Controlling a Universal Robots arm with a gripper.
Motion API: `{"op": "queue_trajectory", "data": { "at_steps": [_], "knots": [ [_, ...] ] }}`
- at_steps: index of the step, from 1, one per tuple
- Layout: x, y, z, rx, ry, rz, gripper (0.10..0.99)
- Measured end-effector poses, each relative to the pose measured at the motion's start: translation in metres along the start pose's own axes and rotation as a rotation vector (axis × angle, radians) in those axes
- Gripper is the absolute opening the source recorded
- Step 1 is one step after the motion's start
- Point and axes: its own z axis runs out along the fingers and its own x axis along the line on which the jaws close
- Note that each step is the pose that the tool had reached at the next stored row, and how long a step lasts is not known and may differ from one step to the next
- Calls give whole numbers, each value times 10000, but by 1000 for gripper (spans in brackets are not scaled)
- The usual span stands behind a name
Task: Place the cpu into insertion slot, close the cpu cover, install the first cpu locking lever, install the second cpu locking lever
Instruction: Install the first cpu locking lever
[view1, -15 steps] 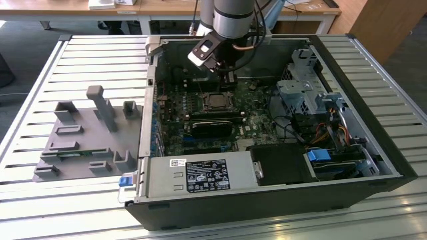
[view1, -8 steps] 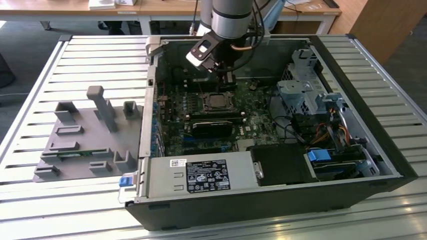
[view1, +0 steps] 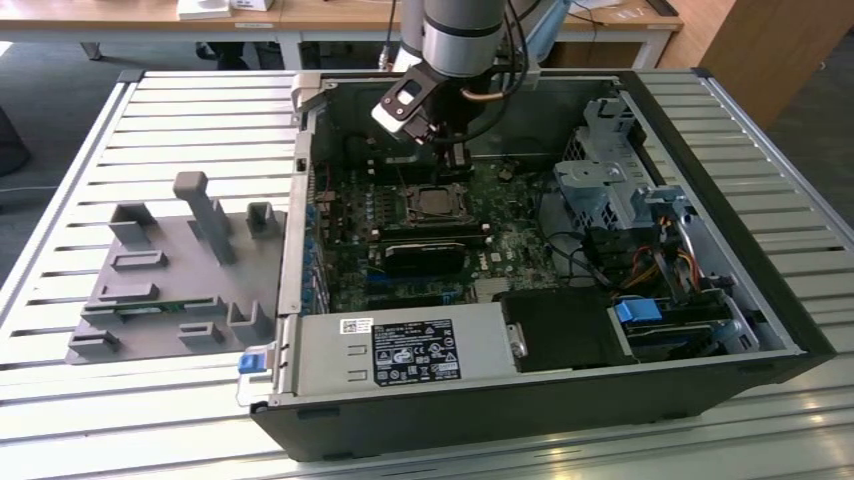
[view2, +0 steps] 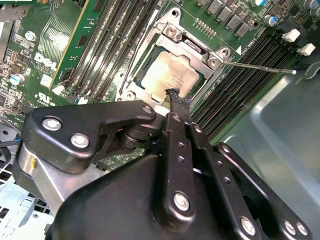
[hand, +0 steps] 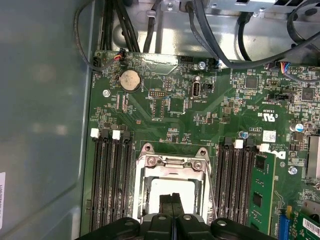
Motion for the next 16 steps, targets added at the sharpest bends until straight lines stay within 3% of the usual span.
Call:
{"op": "queue_trajectory", "data": {
  "at_steps": [16],
  "knots": [
    [4,0,-62,1,-53,3,106]
  ]
}}
